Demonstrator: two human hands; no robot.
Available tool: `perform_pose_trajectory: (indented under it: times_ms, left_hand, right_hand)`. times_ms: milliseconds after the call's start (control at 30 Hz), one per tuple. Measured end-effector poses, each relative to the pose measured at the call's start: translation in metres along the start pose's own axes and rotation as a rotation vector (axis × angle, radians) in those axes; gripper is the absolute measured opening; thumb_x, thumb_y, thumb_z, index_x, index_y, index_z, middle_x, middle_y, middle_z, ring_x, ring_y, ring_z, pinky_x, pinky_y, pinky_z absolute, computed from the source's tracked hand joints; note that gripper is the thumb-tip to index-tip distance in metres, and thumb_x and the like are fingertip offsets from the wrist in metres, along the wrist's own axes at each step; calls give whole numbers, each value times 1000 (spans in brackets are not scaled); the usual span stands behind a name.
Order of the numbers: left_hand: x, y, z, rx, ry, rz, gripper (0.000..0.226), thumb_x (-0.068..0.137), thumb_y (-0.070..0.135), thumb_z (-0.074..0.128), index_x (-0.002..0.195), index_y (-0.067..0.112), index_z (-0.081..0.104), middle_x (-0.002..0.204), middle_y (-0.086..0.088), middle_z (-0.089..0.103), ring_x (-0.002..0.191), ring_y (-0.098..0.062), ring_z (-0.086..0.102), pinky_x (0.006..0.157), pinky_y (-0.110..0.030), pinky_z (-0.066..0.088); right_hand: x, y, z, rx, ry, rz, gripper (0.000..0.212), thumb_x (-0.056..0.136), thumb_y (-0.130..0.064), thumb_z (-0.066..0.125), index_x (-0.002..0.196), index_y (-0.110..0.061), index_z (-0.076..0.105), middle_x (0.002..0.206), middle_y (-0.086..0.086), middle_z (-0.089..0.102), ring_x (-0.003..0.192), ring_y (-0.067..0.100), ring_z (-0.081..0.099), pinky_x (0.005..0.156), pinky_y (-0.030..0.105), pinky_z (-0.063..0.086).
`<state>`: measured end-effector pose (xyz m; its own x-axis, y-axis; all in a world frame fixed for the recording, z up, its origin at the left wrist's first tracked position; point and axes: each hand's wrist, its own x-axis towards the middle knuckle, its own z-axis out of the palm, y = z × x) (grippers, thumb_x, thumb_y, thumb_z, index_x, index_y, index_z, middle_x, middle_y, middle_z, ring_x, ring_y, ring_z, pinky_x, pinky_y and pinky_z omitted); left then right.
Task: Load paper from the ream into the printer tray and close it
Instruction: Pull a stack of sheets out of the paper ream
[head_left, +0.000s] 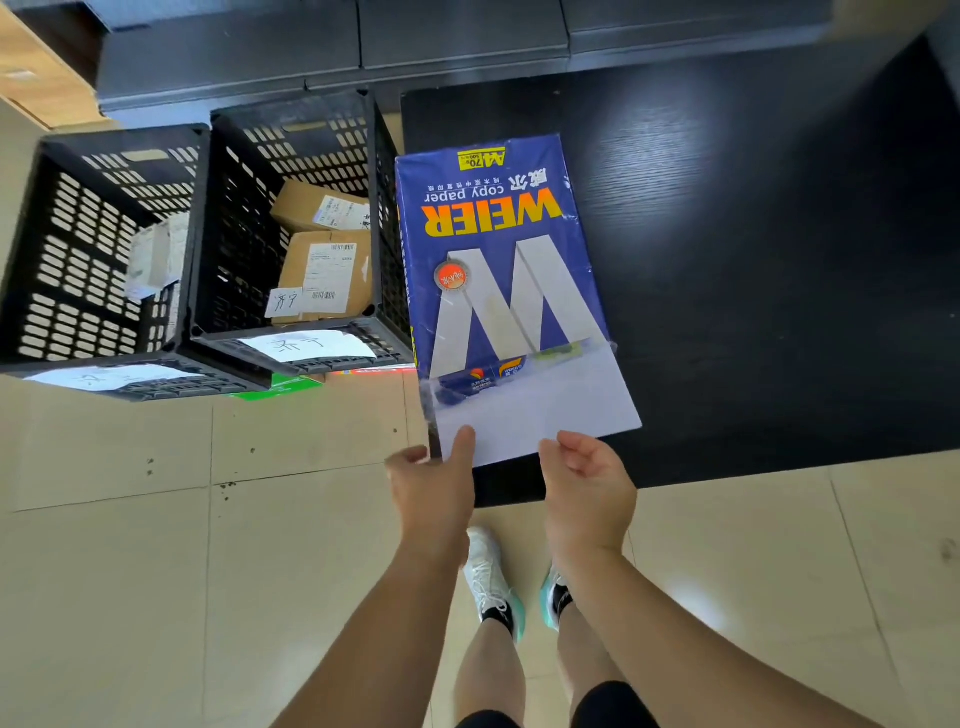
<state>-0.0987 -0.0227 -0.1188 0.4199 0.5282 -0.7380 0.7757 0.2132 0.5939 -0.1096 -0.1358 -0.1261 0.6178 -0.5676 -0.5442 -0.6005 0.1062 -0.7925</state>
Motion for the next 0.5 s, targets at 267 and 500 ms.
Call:
perform_pose_trajectory:
  times_ms: [267,500]
  left_hand:
    - [18,2,-4,-189,-245,-128,14,94,10,67,86,0,63,78,-13,63,58,-20,57,46,-24,52]
    - [30,8,-11,-178,-422,-175,16,98,9,61,111,-1,61,79,-12,63,58,-22,55,50,-29,51]
  right_hand:
    - [0,-4,-42,-155,-28,42,50,82,-33,74,121,-27,44,85,-4,76,73,20,73,74,37,55]
    - [63,-44,-59,-218,-249,183,18,94,-34,63,100,-17,64,88,10,73,68,26,70,68,42,59]
